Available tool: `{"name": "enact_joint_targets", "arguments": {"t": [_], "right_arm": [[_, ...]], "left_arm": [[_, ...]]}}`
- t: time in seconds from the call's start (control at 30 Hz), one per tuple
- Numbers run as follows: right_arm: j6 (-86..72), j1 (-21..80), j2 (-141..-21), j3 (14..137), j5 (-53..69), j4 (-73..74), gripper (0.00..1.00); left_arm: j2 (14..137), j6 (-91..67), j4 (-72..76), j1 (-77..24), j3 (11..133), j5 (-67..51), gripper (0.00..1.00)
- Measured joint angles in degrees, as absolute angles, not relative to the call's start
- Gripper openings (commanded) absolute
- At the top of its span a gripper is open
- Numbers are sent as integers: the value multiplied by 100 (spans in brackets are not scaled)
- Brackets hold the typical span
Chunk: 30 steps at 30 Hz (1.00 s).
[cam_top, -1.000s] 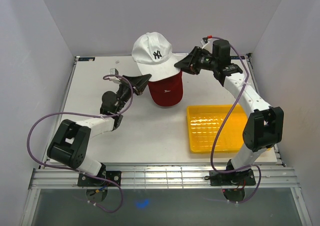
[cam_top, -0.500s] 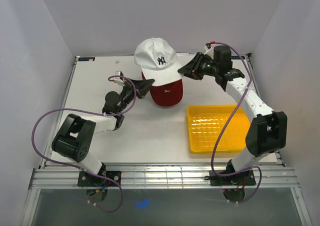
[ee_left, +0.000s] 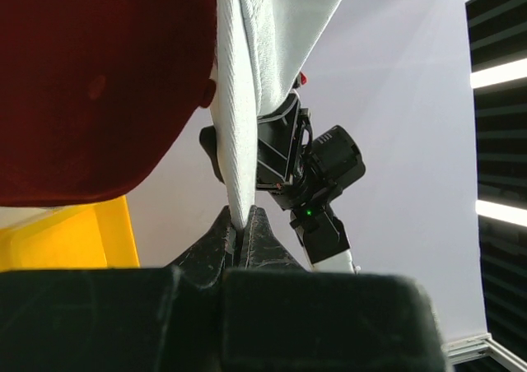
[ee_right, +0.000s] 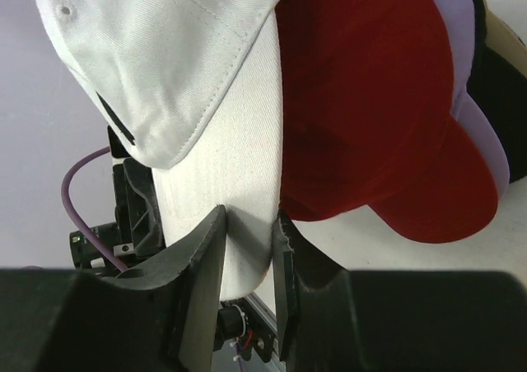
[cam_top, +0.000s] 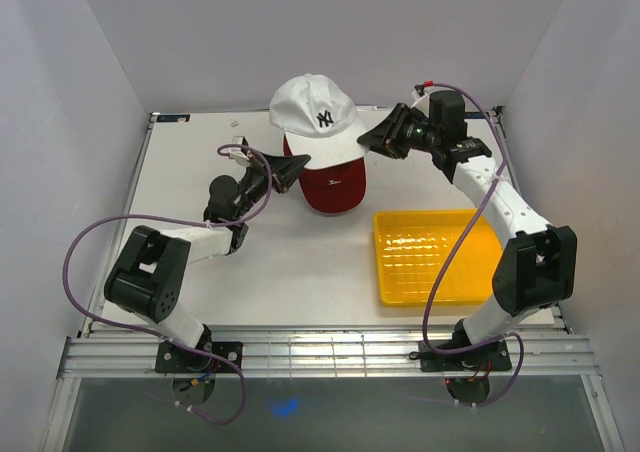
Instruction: Stack the hats
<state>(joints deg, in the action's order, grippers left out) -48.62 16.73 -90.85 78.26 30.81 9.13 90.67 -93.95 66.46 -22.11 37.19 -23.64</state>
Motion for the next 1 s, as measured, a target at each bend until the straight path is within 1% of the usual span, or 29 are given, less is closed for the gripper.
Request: {"name": "enact_joint_targets", "arguments": {"t": [0.1, 0.3, 0.4, 0.6, 1.0], "right_arm": [[-4864, 1667, -9153, 8176, 3076, 967, 25], [-4864, 1667, -9509, 9253, 3096, 1061, 25], [-4869, 1664, -9537, 9400, 3094, 1052, 25], [-4882, 1662, -9509, 9266, 3094, 1033, 25], [-4783, 1702, -8923, 7931, 3028, 934, 25]], "left_arm": [[9078, -9386, 6523, -2112, 4036, -2484, 0], [9214, -9378, 6313, -1887, 4908, -2676, 0], [9240, -9354, 6235, -1828, 5131, -2799, 0], [9268, -9367, 6171, -1778, 5116, -2939, 0], [9236, -9411, 6302, -1780, 4296, -3295, 0]]}}
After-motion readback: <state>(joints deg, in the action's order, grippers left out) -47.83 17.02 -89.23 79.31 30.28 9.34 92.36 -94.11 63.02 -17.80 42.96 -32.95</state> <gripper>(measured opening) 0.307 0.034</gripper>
